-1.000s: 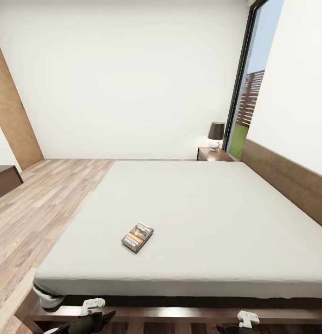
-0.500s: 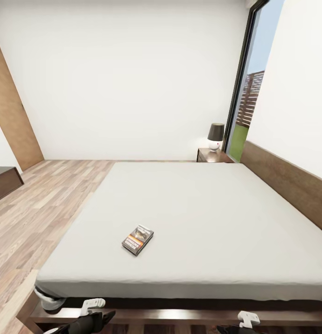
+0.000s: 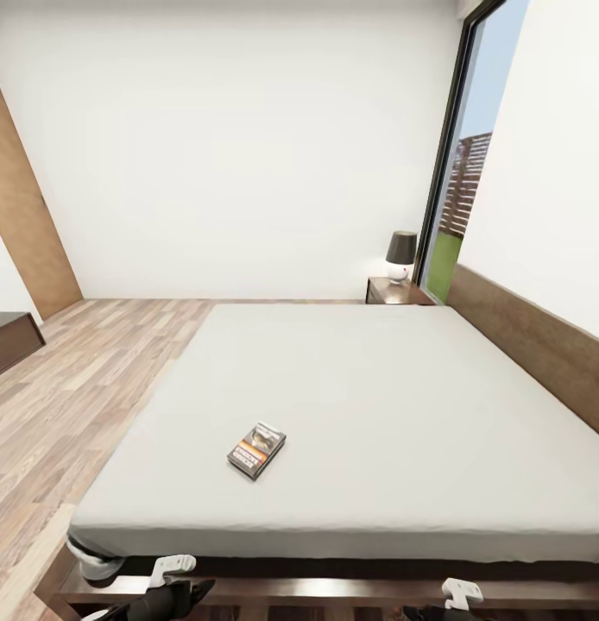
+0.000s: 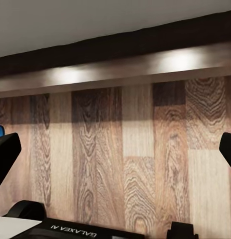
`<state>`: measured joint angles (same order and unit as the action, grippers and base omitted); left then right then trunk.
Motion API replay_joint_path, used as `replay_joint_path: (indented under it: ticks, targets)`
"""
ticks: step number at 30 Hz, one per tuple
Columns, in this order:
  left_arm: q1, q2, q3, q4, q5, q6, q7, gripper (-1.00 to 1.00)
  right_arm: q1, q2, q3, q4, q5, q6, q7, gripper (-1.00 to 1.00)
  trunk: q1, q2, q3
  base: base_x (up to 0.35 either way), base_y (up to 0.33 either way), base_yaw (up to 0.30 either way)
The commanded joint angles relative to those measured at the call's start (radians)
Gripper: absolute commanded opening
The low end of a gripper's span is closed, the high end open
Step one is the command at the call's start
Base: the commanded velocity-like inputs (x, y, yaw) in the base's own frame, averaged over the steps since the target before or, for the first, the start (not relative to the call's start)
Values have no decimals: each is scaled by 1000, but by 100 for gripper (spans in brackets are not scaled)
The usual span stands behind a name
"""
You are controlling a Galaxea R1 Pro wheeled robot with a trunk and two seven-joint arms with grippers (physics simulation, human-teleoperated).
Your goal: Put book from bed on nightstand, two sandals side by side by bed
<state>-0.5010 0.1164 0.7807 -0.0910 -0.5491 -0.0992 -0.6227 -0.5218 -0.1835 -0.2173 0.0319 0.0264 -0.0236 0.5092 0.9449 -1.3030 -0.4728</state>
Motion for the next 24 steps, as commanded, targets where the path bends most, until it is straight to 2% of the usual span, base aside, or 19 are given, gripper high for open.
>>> replay_joint_path:
  ticks: [1, 24]
  targets:
    - [-1, 0, 6, 0, -11, -7, -2, 100, -2, -1, -7, 3, 3, -2, 3, 100, -4, 7, 2, 0, 0, 0]
    - [-1, 0, 6, 0, -11, -7, -2, 100, -2, -1, -7, 3, 3, -2, 3, 100, -92, 168, 74, 0, 0, 0]
